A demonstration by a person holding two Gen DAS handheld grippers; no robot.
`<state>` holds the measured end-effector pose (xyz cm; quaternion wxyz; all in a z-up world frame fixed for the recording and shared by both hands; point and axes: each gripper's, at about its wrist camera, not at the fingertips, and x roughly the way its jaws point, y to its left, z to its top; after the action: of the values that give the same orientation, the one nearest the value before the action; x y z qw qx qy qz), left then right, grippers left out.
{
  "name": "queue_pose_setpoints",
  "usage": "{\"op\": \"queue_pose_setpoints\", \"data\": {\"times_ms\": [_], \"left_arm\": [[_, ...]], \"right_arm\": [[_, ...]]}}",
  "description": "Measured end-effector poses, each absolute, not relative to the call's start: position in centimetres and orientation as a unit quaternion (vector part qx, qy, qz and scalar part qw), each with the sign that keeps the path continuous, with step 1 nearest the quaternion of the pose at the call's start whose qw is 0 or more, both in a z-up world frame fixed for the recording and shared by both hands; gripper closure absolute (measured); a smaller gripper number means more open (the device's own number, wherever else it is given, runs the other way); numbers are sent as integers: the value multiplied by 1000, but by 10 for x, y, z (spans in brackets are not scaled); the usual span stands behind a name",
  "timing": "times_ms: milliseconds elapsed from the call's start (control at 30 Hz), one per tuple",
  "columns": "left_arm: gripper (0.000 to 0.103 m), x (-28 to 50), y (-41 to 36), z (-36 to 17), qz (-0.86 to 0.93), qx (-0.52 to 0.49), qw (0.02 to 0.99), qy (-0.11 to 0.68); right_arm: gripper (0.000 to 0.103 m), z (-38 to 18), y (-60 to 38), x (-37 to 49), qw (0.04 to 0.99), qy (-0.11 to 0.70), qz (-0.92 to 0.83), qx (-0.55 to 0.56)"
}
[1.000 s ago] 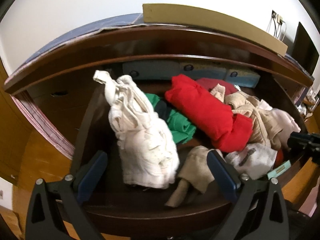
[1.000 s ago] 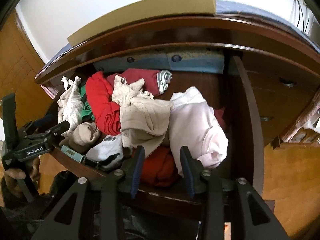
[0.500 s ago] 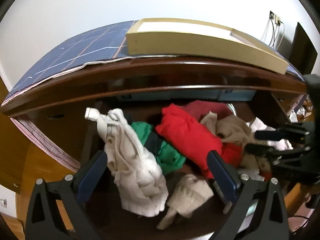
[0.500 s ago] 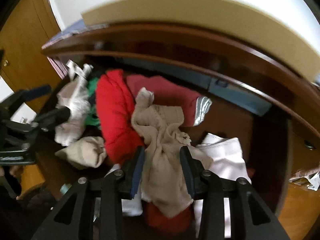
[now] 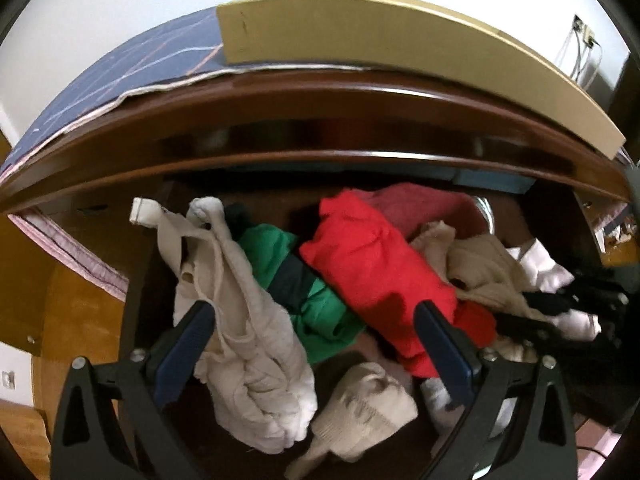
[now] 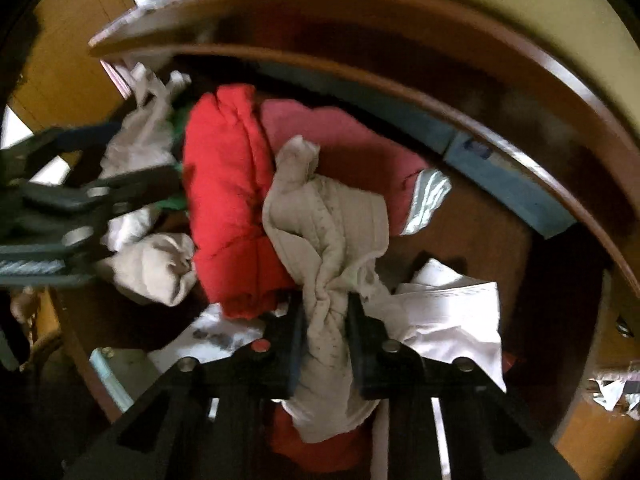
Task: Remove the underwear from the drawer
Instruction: 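Grasp beige underwear with the right tool while the left tool grasps red underwear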
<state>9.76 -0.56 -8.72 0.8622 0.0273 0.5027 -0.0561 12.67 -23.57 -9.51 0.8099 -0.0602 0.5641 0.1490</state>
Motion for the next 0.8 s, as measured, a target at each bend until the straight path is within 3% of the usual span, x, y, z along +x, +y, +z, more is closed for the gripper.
{"op": "queue_pose_setpoints", "data": {"times_ms": [233,633,733,800], "left_arm": [[3,102,-11,-89,-14,-39,857,514],[5,111,-41,-95,23,-83,844,529],[15,110,-42,-92,1,-97,835,542],[15,108,-31,-80,-11,-124,837,533]], "right_arm": [[84,-47,-260,68,883,449,136,0],[84,1,-287,27,920,358,150,45],[84,9,-290,23,924,345,155,59],[84,9,-291,19,926,343,148,60]]}}
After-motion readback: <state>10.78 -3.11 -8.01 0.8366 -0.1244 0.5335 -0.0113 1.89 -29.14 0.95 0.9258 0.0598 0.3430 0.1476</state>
